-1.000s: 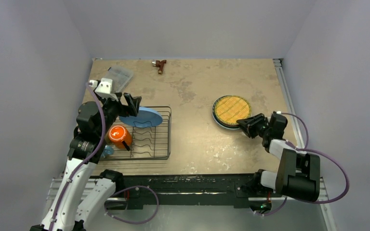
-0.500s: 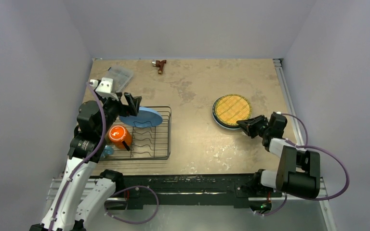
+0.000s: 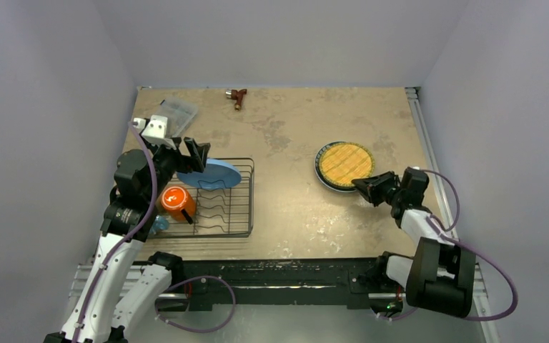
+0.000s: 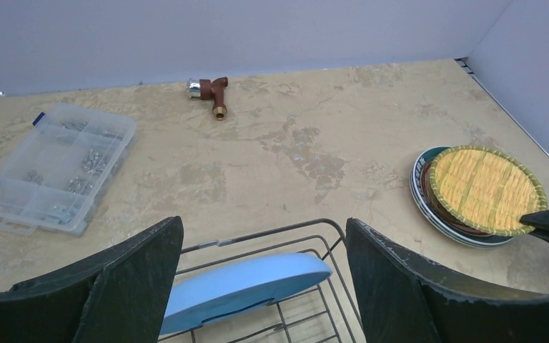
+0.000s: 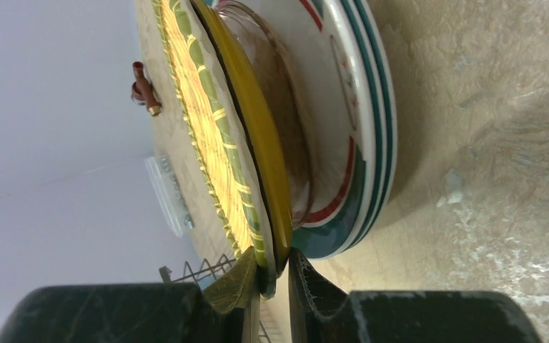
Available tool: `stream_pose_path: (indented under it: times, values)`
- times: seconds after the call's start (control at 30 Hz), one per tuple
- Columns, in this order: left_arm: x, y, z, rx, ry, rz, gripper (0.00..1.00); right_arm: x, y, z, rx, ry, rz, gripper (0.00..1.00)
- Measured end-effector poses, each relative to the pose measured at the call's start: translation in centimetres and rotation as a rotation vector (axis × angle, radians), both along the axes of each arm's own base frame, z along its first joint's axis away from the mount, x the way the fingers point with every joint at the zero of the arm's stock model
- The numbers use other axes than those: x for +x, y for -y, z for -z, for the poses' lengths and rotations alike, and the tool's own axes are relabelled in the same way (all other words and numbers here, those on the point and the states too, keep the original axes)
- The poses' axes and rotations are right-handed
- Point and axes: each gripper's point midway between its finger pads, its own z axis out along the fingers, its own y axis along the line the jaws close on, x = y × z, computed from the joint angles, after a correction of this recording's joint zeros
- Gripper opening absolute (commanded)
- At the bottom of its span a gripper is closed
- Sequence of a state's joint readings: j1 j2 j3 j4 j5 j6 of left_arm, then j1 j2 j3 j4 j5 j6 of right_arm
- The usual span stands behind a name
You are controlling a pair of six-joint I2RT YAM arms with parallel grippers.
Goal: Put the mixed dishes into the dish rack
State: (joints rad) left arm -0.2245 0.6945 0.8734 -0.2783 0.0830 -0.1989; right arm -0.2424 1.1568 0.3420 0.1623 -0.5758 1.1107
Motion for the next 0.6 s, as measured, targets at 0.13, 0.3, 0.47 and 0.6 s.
stream_pose_path:
  times: [0.13, 0.3, 0.47, 0.6]
  values:
    - [0.0, 0.0, 0.0, 0.000, 0.000, 0.000, 0.83, 0.2, 0.0, -1.6, 0.003, 0.025, 0.007, 0.00]
    - [0.0, 0.0, 0.0, 0.000, 0.000, 0.000, 0.83, 0.6, 0.1, -3.2, 0.004, 0.060, 0.010, 0.00]
    - [0.0, 0.1, 0.0, 0.000, 0.000, 0.003, 0.84, 0.4, -0.1, -3.6, 0.008, 0.054, 0.000, 0.00]
    - [0.0, 0.7, 0.0, -0.002, -0.008, 0.038, 0.83, 0.5, -0.3, -4.2, 0.002, 0.078, -0.023, 0.00]
